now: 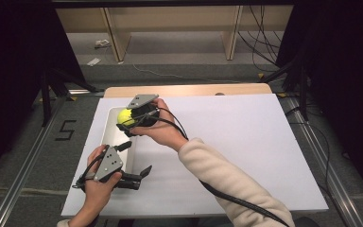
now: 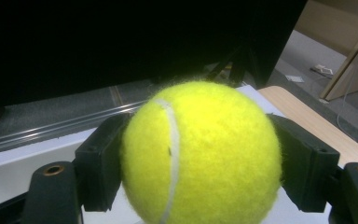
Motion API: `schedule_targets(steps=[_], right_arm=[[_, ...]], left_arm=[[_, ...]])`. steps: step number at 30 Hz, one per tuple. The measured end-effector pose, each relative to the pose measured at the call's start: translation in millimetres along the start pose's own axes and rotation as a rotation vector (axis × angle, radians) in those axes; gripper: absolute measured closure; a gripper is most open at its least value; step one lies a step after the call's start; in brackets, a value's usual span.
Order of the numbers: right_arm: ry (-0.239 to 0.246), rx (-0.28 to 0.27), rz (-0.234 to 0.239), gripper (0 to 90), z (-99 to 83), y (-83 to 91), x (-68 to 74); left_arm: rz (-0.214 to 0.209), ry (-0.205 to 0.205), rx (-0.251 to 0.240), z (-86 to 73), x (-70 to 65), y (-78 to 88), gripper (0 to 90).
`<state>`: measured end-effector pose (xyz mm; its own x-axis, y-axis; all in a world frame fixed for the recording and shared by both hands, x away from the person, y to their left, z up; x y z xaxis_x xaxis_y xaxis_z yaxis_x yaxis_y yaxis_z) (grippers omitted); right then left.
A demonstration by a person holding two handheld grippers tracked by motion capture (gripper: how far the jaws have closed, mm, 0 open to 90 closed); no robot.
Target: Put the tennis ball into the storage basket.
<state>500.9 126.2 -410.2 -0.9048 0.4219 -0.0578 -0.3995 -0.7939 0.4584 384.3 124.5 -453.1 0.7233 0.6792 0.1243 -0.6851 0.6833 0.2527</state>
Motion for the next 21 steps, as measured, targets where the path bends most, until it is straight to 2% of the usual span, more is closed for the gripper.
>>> schedule_targets(steps=[21], right_arm=[[0.011,0.016,0.021,26.4,8.7,-9.9,4.1]], left_arm=[[-0.001,-0.007,0.003,-0.1,-1.3,-0.9,0.0]])
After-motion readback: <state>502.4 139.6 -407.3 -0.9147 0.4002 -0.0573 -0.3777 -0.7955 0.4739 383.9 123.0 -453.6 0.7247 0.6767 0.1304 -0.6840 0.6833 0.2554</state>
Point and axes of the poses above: each handheld gripper's, and its own axes: y roughly backward along the jaws, z roughly out of its top, x roughly to its left, the point moved 9 cm from there along -y, roughly forward along the jaws
